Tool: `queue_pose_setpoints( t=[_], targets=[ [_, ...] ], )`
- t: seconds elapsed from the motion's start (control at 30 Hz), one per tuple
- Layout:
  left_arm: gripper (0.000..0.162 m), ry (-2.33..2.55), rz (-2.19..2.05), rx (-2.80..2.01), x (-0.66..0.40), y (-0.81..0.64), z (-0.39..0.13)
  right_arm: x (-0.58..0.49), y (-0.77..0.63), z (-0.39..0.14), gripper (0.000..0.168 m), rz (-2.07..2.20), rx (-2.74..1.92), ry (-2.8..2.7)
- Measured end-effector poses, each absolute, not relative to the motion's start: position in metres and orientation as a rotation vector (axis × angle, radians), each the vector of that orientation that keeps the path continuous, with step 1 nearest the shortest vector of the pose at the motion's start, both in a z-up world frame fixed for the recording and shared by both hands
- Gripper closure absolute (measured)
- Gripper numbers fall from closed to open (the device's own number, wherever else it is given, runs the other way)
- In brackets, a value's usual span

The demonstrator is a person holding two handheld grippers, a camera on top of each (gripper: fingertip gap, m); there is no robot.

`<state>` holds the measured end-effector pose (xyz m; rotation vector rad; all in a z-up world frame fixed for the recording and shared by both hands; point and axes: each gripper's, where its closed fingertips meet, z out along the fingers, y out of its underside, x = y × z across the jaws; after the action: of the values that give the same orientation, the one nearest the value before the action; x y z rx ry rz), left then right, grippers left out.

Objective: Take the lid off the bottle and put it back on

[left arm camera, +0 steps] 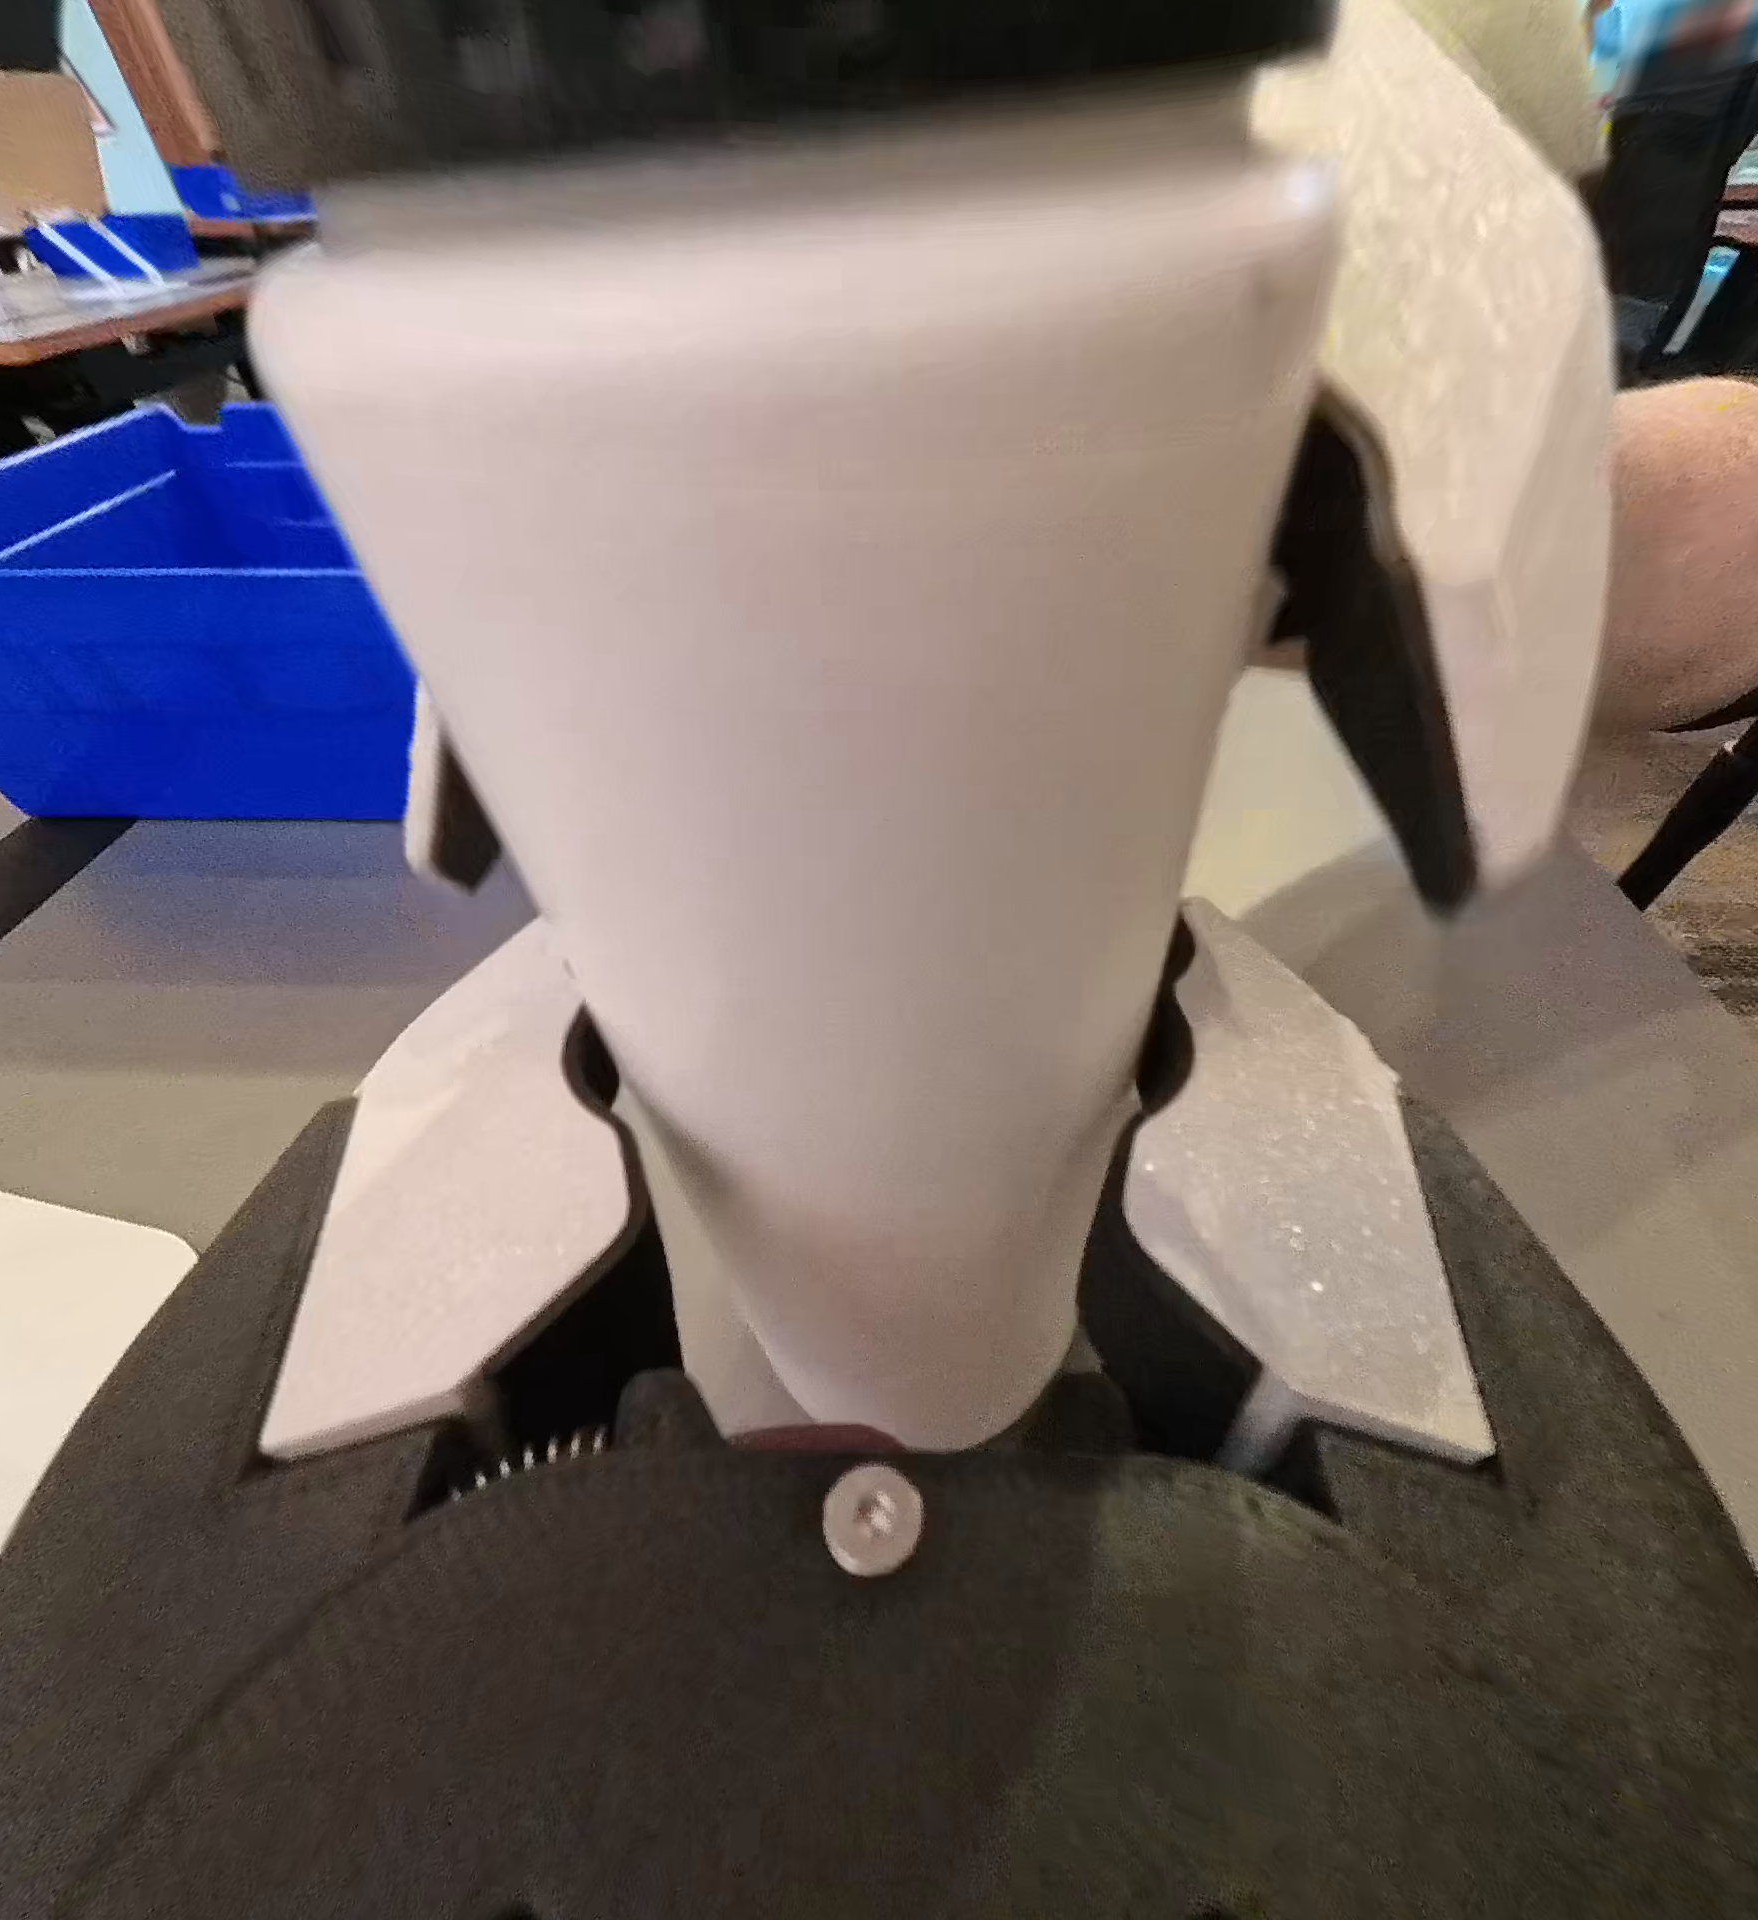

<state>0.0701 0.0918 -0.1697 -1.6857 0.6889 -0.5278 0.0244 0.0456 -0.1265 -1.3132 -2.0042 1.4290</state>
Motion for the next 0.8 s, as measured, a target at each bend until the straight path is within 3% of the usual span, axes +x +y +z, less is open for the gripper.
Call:
queue_pose_setpoints(
  t=[0.17, 0.27, 0.37, 0.57, 0.8],
  targets=[
    [0.08, 0.551, -0.522, -1.61, 0.045, 0.096, -0.155, 0.05, 0.087, -0.062, 0.07, 1.464, -1.327, -1.819],
    [0.106, 0.5, -0.47, -1.634, 0.027, 0.104, -0.165, 0.071, 0.143, -0.006, 0.07, 1.4, -1.426, -1.665],
    [0.117, 0.465, -0.447, -1.665, 0.021, 0.11, -0.172, 0.085, 0.212, 0.014, 0.07, 1.241, -1.596, -1.578],
    [0.118, 0.426, -0.45, -1.677, 0.015, 0.114, -0.173, 0.081, 0.31, -0.017, 0.07, 1.027, -1.918, -1.524],
    [0.118, 0.428, -0.457, -1.688, 0.016, 0.115, -0.175, 0.065, 0.35, -0.105, 0.07, 0.907, -2.301, -1.567]
  ],
)
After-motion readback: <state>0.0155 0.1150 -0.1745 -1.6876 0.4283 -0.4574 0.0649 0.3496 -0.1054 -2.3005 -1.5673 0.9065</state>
